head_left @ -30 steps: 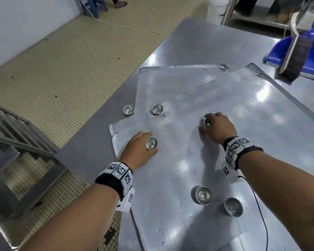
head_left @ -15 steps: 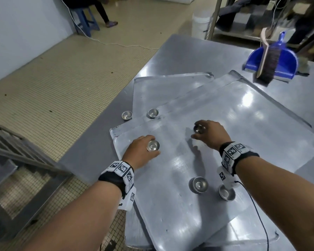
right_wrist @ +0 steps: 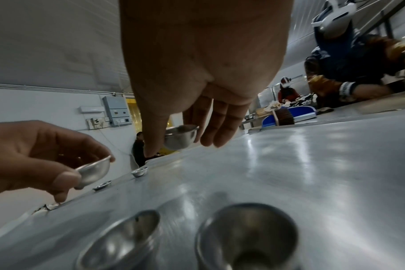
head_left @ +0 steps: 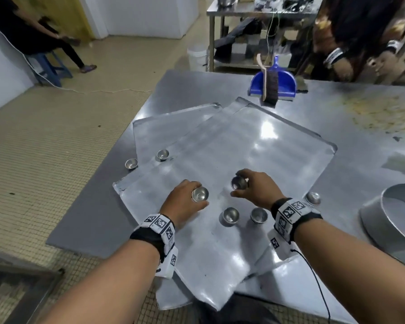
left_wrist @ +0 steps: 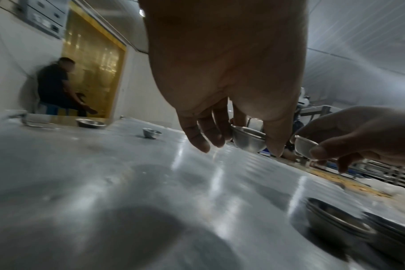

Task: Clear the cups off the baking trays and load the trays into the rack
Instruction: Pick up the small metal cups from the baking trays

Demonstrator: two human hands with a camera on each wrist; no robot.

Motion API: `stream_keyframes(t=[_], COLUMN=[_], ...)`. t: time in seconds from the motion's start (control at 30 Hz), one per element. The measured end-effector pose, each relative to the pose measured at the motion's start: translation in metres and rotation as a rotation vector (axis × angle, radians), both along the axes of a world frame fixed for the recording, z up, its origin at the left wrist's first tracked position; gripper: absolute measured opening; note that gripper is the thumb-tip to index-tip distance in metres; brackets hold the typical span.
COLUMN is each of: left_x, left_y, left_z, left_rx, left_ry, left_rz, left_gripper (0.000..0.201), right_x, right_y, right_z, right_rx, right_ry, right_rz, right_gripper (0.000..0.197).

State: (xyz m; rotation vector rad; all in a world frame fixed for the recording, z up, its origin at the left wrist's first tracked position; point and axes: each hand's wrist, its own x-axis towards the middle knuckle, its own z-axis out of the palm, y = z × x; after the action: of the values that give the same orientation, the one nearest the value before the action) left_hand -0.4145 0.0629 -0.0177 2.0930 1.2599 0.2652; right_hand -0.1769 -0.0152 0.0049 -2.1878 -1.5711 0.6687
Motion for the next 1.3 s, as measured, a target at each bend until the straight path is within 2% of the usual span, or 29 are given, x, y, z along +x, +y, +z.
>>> stream_keyframes(t=[0.13, 0.3, 0.47, 0.63, 0.93, 1.3], left_x=[0.017, 0.035, 0.051, 0.057, 0.06, 0.06], left_y=[-0.011, -0.026, -0.039, -0.049, -0.06, -0.06], left_z=[-0.004, -0.007, -0.011, -0.013, -0.016, -0.023], left_rx=[0.015, 0.0, 0.006, -0.004, -0.008, -0.053], left_ry=[0.003, 0.001, 0.009, 0.021, 0.062, 0.079], left_rz=[-0.084, -0.155, -0.175, -0.144, -0.147, -0.139], left_gripper=[0.063, 0.054, 0.054, 0.059, 0.061, 0.062], right_x=[0.008, 0.019, 0.03, 0.035, 0.034, 0.031], right_y=[-0.034, -0.062, -0.077, -0.084, -0.083, -0.085], right_z=[-0.009, -0.019, -0.027, -0.034, -0.045, -0.054], right_rx=[-0.014, -0.014, -0.022, -0.039, -0.047, -0.071], right_ry=[-0.014, 0.007, 0.015, 0.02, 0.011, 0.026], right_rz=[-0.051, -0.102, -0.097, -0.062, -0.002, 0.013], right_gripper=[0.057, 0.051, 0.048, 0.06, 0.053, 0.059])
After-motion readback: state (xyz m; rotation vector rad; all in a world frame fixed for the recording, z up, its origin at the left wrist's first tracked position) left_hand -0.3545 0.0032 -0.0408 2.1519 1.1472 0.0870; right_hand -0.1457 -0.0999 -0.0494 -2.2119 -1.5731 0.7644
